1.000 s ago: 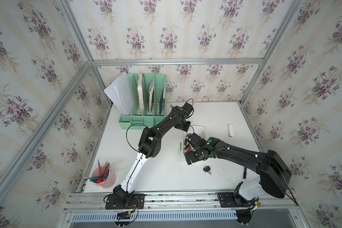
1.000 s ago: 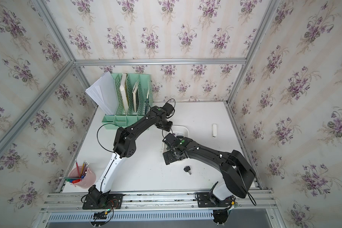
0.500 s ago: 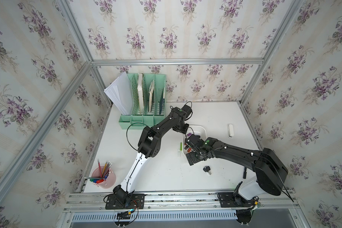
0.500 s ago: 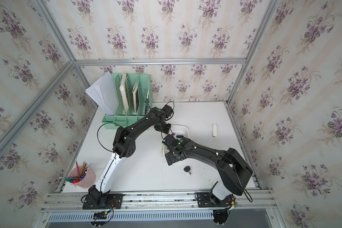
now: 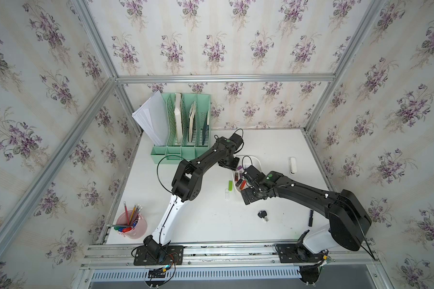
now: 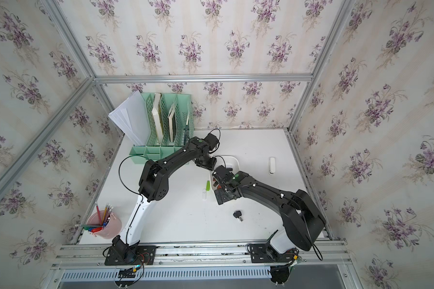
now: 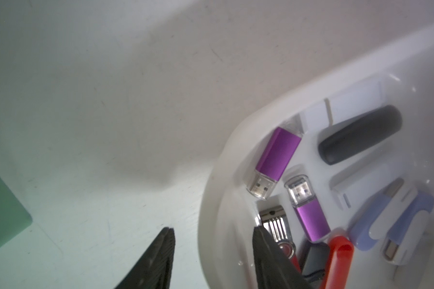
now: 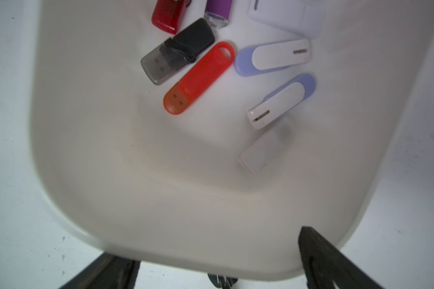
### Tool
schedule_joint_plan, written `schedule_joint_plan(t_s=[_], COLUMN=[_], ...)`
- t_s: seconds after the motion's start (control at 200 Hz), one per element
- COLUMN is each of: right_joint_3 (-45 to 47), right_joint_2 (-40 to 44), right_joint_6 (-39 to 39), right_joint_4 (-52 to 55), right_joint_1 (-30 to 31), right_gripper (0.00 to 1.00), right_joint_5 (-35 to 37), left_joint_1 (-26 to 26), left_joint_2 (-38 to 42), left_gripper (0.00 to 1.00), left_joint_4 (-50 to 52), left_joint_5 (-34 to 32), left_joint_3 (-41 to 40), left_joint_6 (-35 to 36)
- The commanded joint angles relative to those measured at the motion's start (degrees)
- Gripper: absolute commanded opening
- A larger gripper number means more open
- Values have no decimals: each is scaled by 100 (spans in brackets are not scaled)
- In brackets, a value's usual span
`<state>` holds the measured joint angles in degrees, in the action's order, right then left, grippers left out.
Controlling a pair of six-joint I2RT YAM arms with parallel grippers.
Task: Put the usb flash drive into the storage box
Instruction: Adjust the storage box at the center of the board.
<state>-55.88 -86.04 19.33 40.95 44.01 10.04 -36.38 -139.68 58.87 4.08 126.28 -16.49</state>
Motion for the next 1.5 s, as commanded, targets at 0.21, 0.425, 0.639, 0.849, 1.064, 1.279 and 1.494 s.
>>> schedule_joint_plan(t_s=[0.21,0.425,0.639,0.849,1.064,1.279,1.494], right_joint_3=[-60,-103,-316,-332,-346,-170,-169], right_joint_2=[234,304,202,131,-217,-344,-576], right_joint_6=[188,310,697,906,682,399,162], right_joint_4=[162,196,298,74,-195,-279,-436], right_joint_1=[-25,36,-22,-630,-1234,-1856,-2324], right_gripper=[100,100,100,100,100,100,100], right_joint_5=[351,516,935,774,869,851,806], left_joint_1=[18,20,23,20,26,26,18], left_joint_2=[44,63,123,252,316,344,493], left_gripper=[55,55,54,55,59,59,59], left_joint_4=[252,220,204,144,152,167,85], left_joint_5=[-57,-21,-21,-65,-72,-30,-17], left_joint_3=[-61,-127,-272,-486,-507,-516,-788], left_joint_6=[17,13,19,42,31,14,1])
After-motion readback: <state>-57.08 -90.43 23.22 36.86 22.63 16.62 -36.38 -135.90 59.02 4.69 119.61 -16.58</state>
